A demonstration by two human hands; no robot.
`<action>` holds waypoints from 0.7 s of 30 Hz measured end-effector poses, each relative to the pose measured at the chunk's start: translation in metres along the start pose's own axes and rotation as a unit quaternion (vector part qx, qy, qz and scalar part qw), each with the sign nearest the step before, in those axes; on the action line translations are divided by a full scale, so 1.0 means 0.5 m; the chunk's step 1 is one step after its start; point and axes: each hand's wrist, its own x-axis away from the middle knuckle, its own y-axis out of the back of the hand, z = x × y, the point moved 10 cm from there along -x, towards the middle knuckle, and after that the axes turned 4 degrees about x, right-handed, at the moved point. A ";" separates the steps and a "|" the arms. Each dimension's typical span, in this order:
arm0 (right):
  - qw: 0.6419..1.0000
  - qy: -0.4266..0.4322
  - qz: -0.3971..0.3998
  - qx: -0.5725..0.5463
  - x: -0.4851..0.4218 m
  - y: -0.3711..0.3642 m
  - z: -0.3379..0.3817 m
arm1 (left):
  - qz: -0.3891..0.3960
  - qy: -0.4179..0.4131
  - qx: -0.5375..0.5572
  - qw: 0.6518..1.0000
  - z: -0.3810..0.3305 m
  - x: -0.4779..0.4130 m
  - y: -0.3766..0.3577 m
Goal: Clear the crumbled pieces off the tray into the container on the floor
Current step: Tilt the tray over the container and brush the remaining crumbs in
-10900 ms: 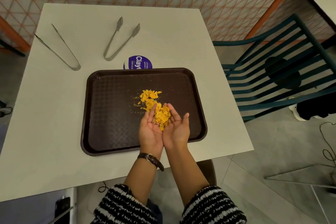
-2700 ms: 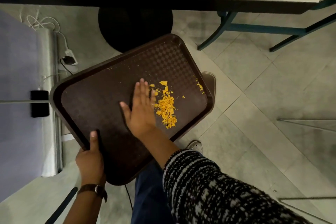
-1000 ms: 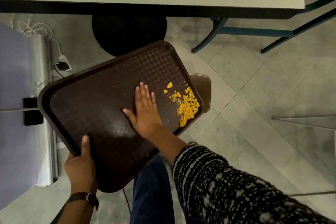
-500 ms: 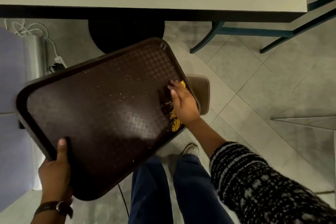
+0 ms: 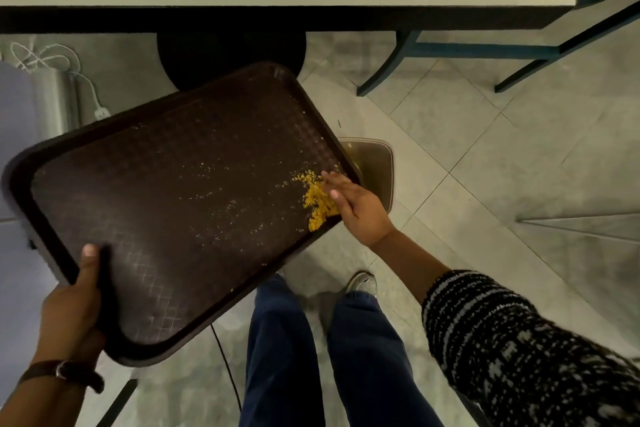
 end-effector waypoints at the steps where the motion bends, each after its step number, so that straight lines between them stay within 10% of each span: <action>1: 1.000 -0.002 -0.004 0.005 0.008 -0.004 0.000 | -0.008 0.003 0.007 1.000 0.005 -0.011 0.006; 13: 0.975 -0.170 -0.143 -0.015 0.032 -0.035 -0.031 | -0.078 -0.054 -0.093 0.991 -0.108 0.197 -0.088; 21: 0.977 -0.185 -0.103 -0.026 0.021 -0.053 -0.078 | -0.073 -0.038 -0.083 0.993 -0.099 0.206 -0.120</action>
